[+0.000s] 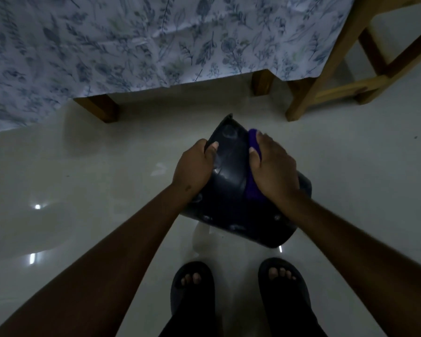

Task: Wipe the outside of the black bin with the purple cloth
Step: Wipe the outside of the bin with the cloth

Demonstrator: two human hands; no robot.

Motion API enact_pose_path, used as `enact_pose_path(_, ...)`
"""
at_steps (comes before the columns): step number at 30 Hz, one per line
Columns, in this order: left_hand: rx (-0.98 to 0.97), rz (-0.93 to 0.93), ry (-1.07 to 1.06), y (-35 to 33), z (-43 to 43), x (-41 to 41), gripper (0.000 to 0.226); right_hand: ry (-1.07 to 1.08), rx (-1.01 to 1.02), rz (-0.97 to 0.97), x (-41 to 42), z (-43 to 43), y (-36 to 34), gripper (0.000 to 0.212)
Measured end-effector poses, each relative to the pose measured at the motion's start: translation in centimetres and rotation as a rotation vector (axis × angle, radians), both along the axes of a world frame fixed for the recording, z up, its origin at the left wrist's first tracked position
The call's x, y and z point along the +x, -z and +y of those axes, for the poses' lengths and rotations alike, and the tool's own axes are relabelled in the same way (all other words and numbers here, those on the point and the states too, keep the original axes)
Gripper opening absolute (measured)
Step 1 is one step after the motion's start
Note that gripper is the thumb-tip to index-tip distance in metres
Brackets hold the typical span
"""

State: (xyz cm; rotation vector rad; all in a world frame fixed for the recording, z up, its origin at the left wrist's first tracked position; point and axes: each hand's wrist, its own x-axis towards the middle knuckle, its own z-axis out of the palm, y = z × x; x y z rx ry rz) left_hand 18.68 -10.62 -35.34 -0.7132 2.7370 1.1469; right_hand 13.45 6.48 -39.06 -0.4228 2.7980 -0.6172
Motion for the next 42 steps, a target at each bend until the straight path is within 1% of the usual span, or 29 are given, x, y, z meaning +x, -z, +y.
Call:
enact_pose_path(2, -0.02, -0.067, 0.045, -0.3, -0.2, -0.9, 0.03, -0.042, 0.041, 0.069, 3.4, 0.5, -0.3, 0.061)
enact_pose_path(4, -0.047, -0.139, 0.086, -0.1, 0.1, -2.1, 0.032, -0.121, 0.052, 0.091, 6.3, 0.6, -0.4, 0.062)
enact_pose_path(6, -0.034, -0.161, 0.1, -0.6, 0.3, -2.8, 0.035, -0.168, 0.021, 0.127, 6.5, 0.5, -0.3, 0.061)
enact_pose_path(7, 0.04, -0.145, 0.089, -0.9, 0.0, -2.8, 0.036, -0.189, 0.008, 0.143, 5.7, 0.5, -0.2, 0.06)
enact_pose_path(9, 0.253, -0.103, 0.075, -1.8, -1.2, -1.8, 0.032, -0.204, -0.024, 0.166, 3.1, 0.5, 0.0, 0.058)
enact_pose_path(10, 0.282, -0.098, 0.094, -2.0, -1.6, -0.8, 0.03, -0.17, -0.049, 0.123, 1.6, 0.8, 0.1, 0.056)
enact_pose_path(11, 0.243, -0.096, 0.121, -1.9, -1.8, 0.3, 0.029, -0.115, -0.087, 0.053, -0.1, 1.1, 0.2, 0.055)
enact_pose_path(12, 0.165, -0.096, 0.136, -1.5, -1.7, 1.3, 0.03, -0.061, -0.125, -0.017, -1.3, 1.3, 0.3, 0.054)
enact_pose_path(13, 0.085, -0.084, 0.126, -1.1, -1.5, 1.9, 0.032, -0.027, -0.144, -0.057, -1.8, 1.5, 0.5, 0.055)
enact_pose_path(14, 0.013, -0.07, 0.104, -0.6, -1.4, 2.1, 0.033, -0.02, -0.121, -0.046, -1.4, 1.6, 0.6, 0.056)
enact_pose_path(15, -0.031, -0.059, 0.092, -0.2, -1.4, 1.8, 0.032, -0.054, -0.063, 0.014, -0.2, 1.7, 0.6, 0.058)
enact_pose_path(17, -0.068, -0.063, 0.118, -0.1, -1.6, 0.4, 0.032, -0.206, 0.035, 0.143, 3.9, 1.8, 0.6, 0.06)
enact_pose_path(19, -0.101, -0.066, 0.168, -0.2, -1.5, -0.8, 0.032, -0.335, 0.044, 0.175, 6.9, 2.0, 0.2, 0.061)
enact_pose_path(21, -0.088, -0.048, 0.173, -0.1, -1.0, -1.0, 0.032, -0.363, 0.029, 0.17, 5.8, 1.8, 0.1, 0.061)
enact_pose_path(22, -0.079, -0.034, 0.156, -0.1, -0.7, -0.8, 0.031, -0.319, 0.015, 0.176, 4.3, 1.3, 0.0, 0.06)
enact_pose_path(23, -0.074, -0.018, 0.137, -0.2, -0.5, -0.6, 0.031, -0.229, -0.025, 0.126, 2.4, 0.6, 0.1, 0.058)
enact_pose_path(25, -0.067, 0.005, 0.109, -0.1, -0.4, -0.2, 0.03, -0.021, -0.154, -0.082, -1.1, -0.2, 0.2, 0.055)
enact_pose_path(26, -0.066, 0.009, 0.097, 0.0, -0.5, 0.0, 0.03, 0.038, -0.171, -0.145, -1.7, -0.2, 0.4, 0.054)
enact_pose_path(27, -0.074, 0.005, 0.087, 0.0, -0.5, 0.0, 0.031, 0.048, -0.152, -0.136, -1.2, 0.0, 0.4, 0.054)
enact_pose_path(28, -0.084, -0.014, 0.08, 0.1, -0.6, -0.1, 0.032, 0.023, -0.11, -0.079, 0.1, 0.3, 0.3, 0.055)
enact_pose_path(30, -0.104, -0.049, 0.067, 0.4, -0.6, -0.4, 0.036, -0.131, 0.017, 0.082, 4.2, 0.5, -0.2, 0.059)
enact_pose_path(32, -0.115, -0.051, 0.054, 0.5, -0.3, -0.9, 0.037, -0.233, 0.073, 0.111, 6.9, 0.7, -0.5, 0.062)
enact_pose_path(34, -0.12, -0.033, 0.036, 0.5, -0.1, -1.0, 0.037, -0.259, 0.054, 0.123, 6.0, 0.3, -0.4, 0.062)
enact_pose_path(36, -0.118, -0.022, 0.034, 0.3, -0.1, -0.9, 0.035, -0.25, 0.015, 0.116, 3.3, -0.4, -0.1, 0.06)
enact_pose_path(39, -0.098, -0.045, 0.035, -0.2, -0.2, -0.9, 0.035, -0.143, -0.094, -0.043, -0.4, -0.4, 0.7, 0.058)
enact_pose_path(40, -0.091, -0.063, 0.034, -0.3, -0.2, -1.1, 0.036, -0.12, -0.104, -0.059, -0.3, 0.0, 0.8, 0.058)
enact_pose_path(42, -0.106, -0.11, 0.048, -0.1, -0.3, -1.5, 0.037, -0.158, -0.054, 0.019, 2.1, 0.8, 0.6, 0.059)
